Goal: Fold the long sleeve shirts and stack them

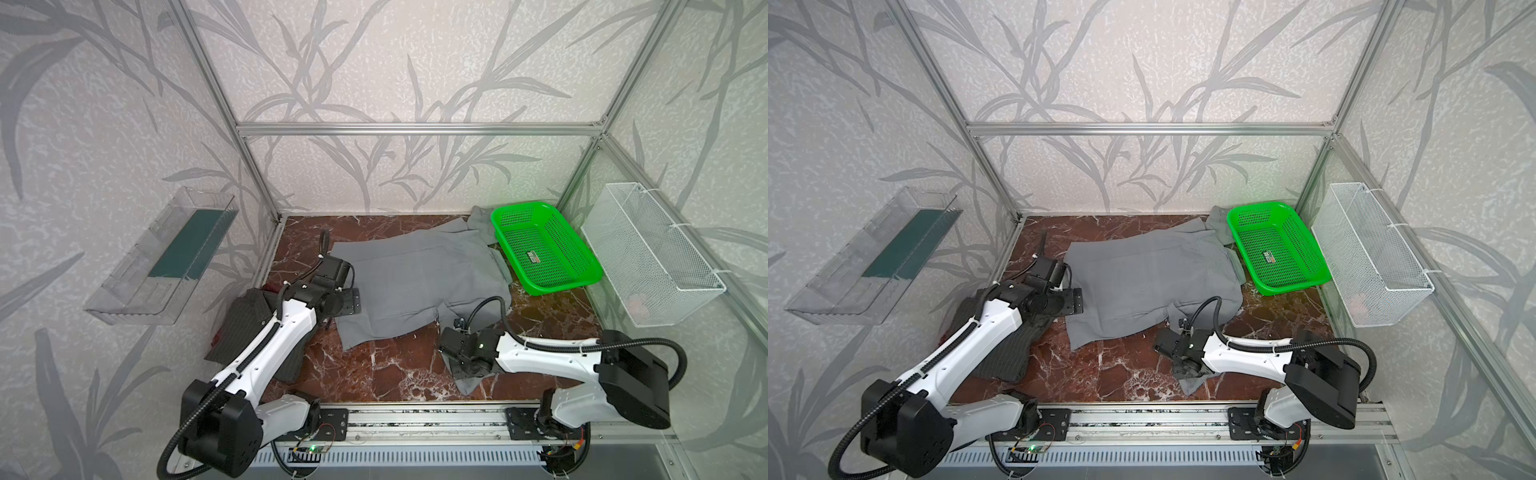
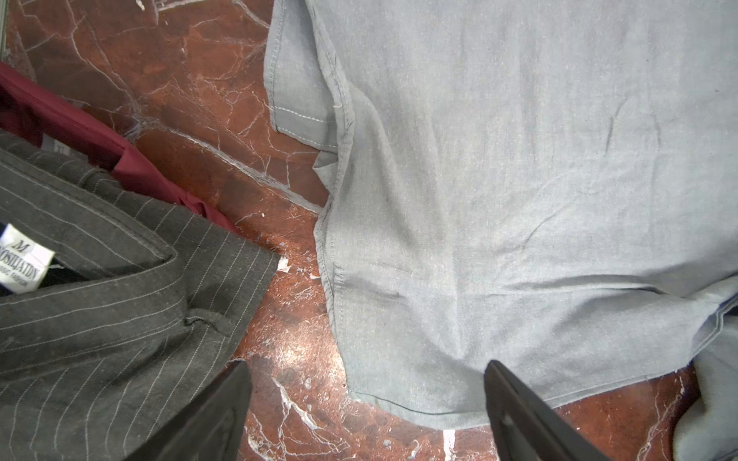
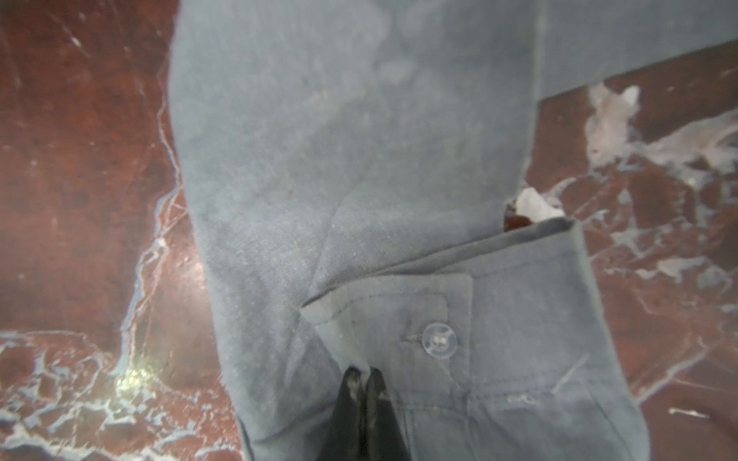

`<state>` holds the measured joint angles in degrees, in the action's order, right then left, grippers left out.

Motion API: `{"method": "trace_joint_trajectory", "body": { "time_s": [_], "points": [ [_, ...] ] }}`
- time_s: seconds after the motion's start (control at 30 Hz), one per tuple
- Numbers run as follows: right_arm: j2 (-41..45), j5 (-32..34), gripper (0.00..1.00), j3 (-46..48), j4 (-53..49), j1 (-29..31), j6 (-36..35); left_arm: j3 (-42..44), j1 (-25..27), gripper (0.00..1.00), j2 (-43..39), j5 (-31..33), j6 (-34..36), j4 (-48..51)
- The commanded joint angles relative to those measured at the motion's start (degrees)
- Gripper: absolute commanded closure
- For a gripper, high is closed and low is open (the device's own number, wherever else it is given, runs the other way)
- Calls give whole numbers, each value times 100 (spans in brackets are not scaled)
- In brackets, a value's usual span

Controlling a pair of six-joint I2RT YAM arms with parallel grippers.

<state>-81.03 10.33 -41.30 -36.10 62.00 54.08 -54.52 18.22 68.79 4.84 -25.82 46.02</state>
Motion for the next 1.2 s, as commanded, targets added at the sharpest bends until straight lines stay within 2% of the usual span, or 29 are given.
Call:
{"method": "trace_joint_trajectory", "body": {
  "time_s": [0.0, 0.17, 0.4, 0.57, 0.77, 0.97, 1.17],
  "points": [
    [513, 134, 100, -60, -364, 49, -20, 116, 42, 9, -124, -5, -161, 223],
    [1391, 537, 100, -287, -857, 47, -73, 328, 113, 9, -379, -322, -439, 425],
    [2860, 964, 100, -651, -1244, 49, -395, 572, 799, 9, -708, -474, -1054, 566],
    [3664, 1596, 100, -1585, -1911, 49, -675, 843, 1272, 9, -1029, -347, -1465, 575],
    [3632, 2102, 100, -2769, -2122, 43, -1544, 1151, 1787, 10, -921, 60, -1693, 399],
    [3176, 2335, 100, -3920, -2026, 49, -2651, 1338, 2077, 10, -613, 369, -1689, 144],
    [3019, 2411, 100, -4456, -1933, 48, -3140, 1566, 2257, 8, -504, 582, -1976, 98]
  ]
}}
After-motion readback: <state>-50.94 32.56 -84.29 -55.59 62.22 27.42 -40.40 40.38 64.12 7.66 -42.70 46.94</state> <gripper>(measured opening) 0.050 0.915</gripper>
